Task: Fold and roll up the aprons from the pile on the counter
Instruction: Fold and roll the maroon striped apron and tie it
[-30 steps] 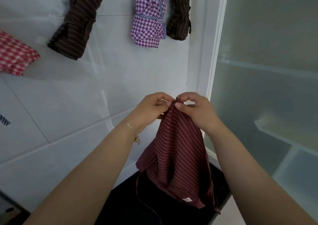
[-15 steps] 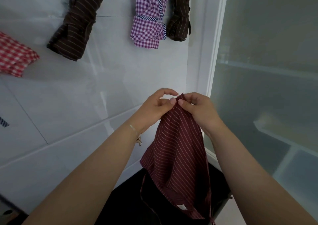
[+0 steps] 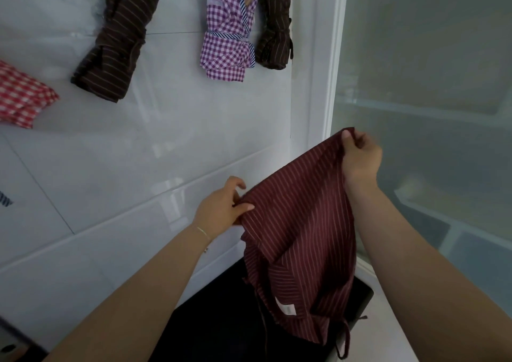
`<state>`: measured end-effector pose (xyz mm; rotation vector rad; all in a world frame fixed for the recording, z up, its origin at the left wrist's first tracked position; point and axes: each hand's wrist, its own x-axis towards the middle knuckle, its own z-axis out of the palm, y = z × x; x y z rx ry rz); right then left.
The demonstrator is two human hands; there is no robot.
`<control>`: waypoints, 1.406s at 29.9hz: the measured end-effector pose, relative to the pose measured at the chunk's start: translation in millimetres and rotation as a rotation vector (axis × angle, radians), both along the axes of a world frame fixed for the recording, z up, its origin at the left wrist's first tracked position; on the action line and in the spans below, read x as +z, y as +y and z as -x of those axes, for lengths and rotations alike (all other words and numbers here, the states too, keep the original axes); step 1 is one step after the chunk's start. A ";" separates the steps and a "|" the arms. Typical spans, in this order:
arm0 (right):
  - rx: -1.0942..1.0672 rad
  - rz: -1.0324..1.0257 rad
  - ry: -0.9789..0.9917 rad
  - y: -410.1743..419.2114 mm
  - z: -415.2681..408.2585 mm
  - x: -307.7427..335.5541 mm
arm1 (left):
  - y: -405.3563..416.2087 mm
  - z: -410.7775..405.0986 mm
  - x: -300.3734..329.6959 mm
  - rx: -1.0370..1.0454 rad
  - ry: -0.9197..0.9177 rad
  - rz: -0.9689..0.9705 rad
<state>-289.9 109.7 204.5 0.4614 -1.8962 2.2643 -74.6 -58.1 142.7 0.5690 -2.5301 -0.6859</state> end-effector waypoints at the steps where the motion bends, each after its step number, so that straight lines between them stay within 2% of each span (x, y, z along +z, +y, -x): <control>1: -0.028 0.021 -0.017 3.0 3.2 -0.2 | -6.5 -3.7 0.5 0.056 -0.047 0.057; 3: -0.052 0.006 -0.026 6.7 6.9 -3.1 | -19.7 -10.3 2.5 0.160 -0.103 0.175; 5: -0.047 -0.003 -0.038 8.6 9.1 -9.1 | -26.3 -12.5 8.9 0.279 -0.007 0.251; 6: -0.045 0.007 -0.053 9.3 10.9 -13.0 | -26.5 -11.9 15.9 0.314 0.110 0.204; 8: -0.028 0.018 -0.097 11.7 13.9 -18.7 | -22.8 -12.7 35.9 0.282 0.387 -0.055; 9: -0.019 0.006 -0.107 13.1 13.8 -19.4 | -20.5 -14.2 45.6 0.250 0.470 -0.157; 10: -0.022 -0.011 -0.097 15.0 12.5 -18.4 | -20.1 -16.0 54.2 0.228 0.466 -0.176; 11: -0.044 -0.024 -0.054 17.7 9.4 -14.5 | -22.1 -17.4 62.0 0.217 0.363 -0.119; 13: -0.126 -0.033 0.124 24.0 0.0 0.7 | -23.8 -20.3 75.3 0.168 -0.050 0.035; 15: -0.140 -0.044 0.334 27.6 -12.1 22.4 | -21.4 -21.2 83.1 0.148 -0.420 0.097; 17: -0.048 -0.166 0.454 24.2 -20.3 38.4 | -17.7 -22.2 87.3 0.307 -0.602 0.193; 18: 0.016 -0.245 0.453 20.6 -22.6 42.5 | -16.7 -23.4 88.1 0.430 -0.575 0.266; 19: 0.062 -0.303 0.422 17.5 -21.9 42.4 | -14.8 -26.7 88.6 0.551 -0.421 0.341; 20: 0.077 -0.329 0.369 15.1 -18.4 39.1 | -13.8 -29.8 89.8 0.623 -0.171 0.356; 21: 0.068 -0.336 0.304 13.1 -12.2 31.4 | -11.9 -33.1 91.7 0.628 0.132 0.293; 23: 0.111 -0.328 0.140 11.0 0.4 8.4 | -5.7 -37.0 101.7 0.444 0.624 -0.043; 25: 0.220 -0.251 -0.086 7.7 2.3 -17.2 | 6.9 -38.0 111.7 0.260 0.797 -0.371; 26: 0.230 -0.178 -0.175 6.7 0.4 -25.4 | 13.2 -35.8 114.2 0.210 0.834 -0.419; 28: 0.112 -0.035 -0.200 3.5 -8.1 -31.7 | 24.4 -33.6 116.5 0.211 0.879 -0.274; 30: -0.087 0.071 -0.089 5.2 -17.5 -19.2 | 25.5 -31.8 116.1 0.243 0.923 -0.167; 33: -0.193 0.107 0.115 11.2 -26.4 14.3 | 14.2 -32.9 109.9 0.358 0.796 -0.112; 35: -0.093 -0.043 0.287 11.7 -30.9 30.0 | 8.3 -34.2 103.1 0.534 0.598 0.204; 36: -0.012 -0.127 0.367 10.5 -34.4 34.5 | 8.9 -32.5 99.3 0.554 0.523 0.362; 37: 0.077 -0.196 0.424 7.7 -38.1 36.2 | 12.9 -27.7 98.6 0.482 0.471 0.450; 39: 0.314 -0.274 0.426 2.0 -55.5 37.0 | 28.8 -11.5 98.0 0.214 0.336 0.381; 42: 0.659 -0.252 0.342 -3.1 -83.3 33.0 | 52.2 10.4 97.0 -0.074 0.146 -0.009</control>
